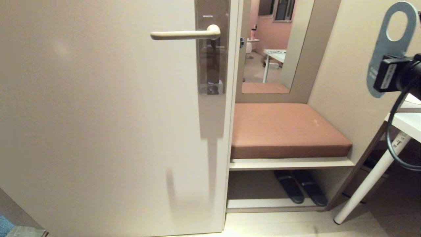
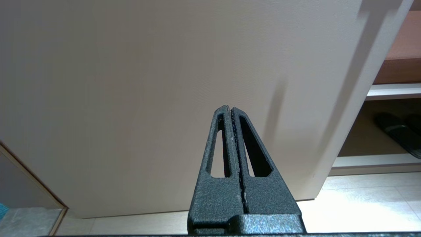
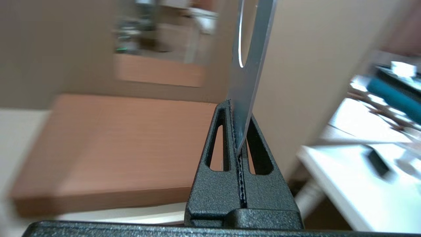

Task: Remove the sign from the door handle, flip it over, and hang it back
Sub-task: Hand it to the other hand

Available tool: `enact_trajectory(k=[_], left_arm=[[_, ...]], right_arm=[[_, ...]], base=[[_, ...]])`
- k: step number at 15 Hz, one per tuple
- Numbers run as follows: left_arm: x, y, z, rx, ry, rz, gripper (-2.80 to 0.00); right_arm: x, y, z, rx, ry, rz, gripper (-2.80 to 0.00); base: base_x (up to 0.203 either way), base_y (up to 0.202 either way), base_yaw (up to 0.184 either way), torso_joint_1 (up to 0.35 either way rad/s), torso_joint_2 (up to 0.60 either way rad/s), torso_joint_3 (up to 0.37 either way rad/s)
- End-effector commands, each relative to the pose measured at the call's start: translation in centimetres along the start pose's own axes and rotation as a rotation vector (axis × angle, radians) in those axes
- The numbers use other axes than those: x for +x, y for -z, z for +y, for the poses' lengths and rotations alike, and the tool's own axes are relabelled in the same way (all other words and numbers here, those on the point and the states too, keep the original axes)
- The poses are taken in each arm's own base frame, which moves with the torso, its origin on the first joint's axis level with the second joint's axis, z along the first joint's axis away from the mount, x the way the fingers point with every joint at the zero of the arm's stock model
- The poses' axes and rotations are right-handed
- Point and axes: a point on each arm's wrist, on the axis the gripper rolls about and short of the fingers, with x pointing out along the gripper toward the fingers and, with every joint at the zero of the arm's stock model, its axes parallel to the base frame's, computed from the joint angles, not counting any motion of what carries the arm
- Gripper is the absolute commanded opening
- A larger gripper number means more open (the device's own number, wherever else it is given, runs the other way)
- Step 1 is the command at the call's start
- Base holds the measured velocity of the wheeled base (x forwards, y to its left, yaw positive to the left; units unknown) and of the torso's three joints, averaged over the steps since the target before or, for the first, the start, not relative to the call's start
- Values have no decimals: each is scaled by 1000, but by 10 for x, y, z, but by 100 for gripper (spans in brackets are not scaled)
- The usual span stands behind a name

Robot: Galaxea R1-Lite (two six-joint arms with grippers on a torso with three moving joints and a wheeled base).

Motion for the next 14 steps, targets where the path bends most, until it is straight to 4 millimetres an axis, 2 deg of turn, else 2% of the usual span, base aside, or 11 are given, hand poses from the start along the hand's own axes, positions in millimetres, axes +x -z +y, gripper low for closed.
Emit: enact_trajectory(k=[1,4,9,11,14], left_arm=[[0,0,0,0,0,0,-280],[0,0,0,0,-2,2,-280],[0,0,0,0,-1,1,-280],[0,0,0,0,0,2,-280],[0,0,0,0,0,1,-280]], right_arm=[[-14,-3,-25,14,75,-25,-280],[-46,18,-46,-2,112,-5,-280],[-96,60,-65,-17,176,36,-280],[-115,85,-76,-46,204,59,-280],[-152,131,-80,-87,112,60,-280]], base=[[0,0,0,0,0,0],[0,0,0,0,0,0],[0,0,0,0,0,0],[0,0,0,0,0,0],[0,0,0,0,0,0]])
